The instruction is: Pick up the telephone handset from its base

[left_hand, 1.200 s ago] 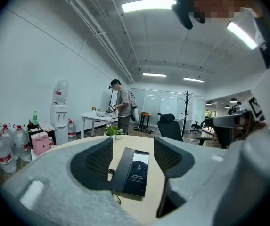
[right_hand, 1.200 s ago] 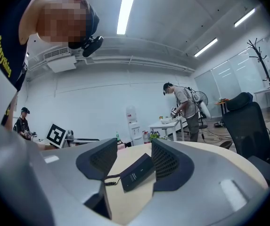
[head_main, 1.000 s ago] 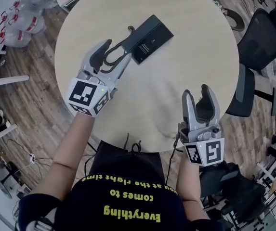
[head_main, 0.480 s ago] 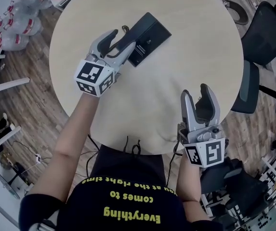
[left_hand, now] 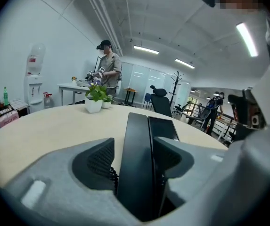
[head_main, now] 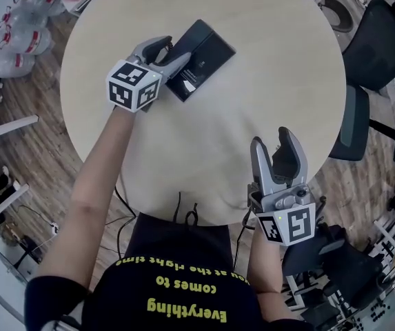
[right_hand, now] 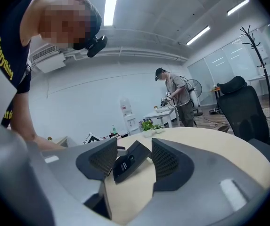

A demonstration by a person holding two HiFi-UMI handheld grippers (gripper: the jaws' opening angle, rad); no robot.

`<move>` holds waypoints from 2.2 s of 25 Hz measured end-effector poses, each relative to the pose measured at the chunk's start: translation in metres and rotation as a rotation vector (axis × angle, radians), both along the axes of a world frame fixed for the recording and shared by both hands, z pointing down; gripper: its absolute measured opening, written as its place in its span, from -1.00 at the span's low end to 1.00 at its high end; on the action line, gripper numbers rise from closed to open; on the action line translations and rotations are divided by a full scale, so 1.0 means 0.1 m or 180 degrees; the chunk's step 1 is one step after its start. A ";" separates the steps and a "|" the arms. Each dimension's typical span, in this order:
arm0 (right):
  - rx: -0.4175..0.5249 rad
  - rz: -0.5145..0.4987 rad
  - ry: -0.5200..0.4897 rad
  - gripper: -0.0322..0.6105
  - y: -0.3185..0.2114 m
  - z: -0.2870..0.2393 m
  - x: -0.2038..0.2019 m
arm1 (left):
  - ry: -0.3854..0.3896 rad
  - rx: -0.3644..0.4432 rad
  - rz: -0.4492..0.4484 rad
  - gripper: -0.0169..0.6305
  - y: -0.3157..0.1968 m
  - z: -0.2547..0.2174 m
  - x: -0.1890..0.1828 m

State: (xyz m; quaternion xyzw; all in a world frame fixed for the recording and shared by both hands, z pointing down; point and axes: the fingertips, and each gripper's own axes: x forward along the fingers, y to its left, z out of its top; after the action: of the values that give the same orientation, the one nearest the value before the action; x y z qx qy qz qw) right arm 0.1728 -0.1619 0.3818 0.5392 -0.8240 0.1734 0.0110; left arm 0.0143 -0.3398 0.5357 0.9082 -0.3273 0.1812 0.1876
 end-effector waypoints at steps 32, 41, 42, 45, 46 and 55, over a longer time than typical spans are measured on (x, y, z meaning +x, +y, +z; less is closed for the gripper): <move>-0.0038 -0.0110 -0.0058 -0.22 0.07 0.04 -0.08 | -0.0029 -0.0565 0.0796 -0.35 0.09 0.14 0.10; -0.0037 -0.0132 -0.0046 -0.22 0.08 0.04 -0.11 | 0.0038 -0.0627 0.0711 -0.49 0.10 0.03 0.06; -0.0040 -0.0137 -0.0047 -0.22 0.08 0.04 -0.11 | 0.0060 -0.0629 0.0694 -0.50 0.10 0.01 0.06; -0.0040 -0.0148 -0.0042 -0.22 0.05 0.04 -0.14 | 0.0129 -0.0637 0.0646 -0.53 0.10 -0.04 0.04; -0.0036 -0.0152 -0.0040 -0.22 0.05 0.04 -0.14 | 0.0158 -0.0651 0.0631 -0.55 0.10 -0.05 0.03; -0.0016 -0.0207 -0.0039 -0.23 0.07 0.03 -0.13 | 0.0247 -0.0644 0.0476 -0.73 0.00 -0.20 -0.08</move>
State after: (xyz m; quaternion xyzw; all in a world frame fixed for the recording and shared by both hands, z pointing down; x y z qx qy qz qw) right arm 0.1594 -0.1551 0.3851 0.5111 -0.8407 0.1783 0.0129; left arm 0.0067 -0.3399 0.5154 0.9128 -0.2313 0.1915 0.2768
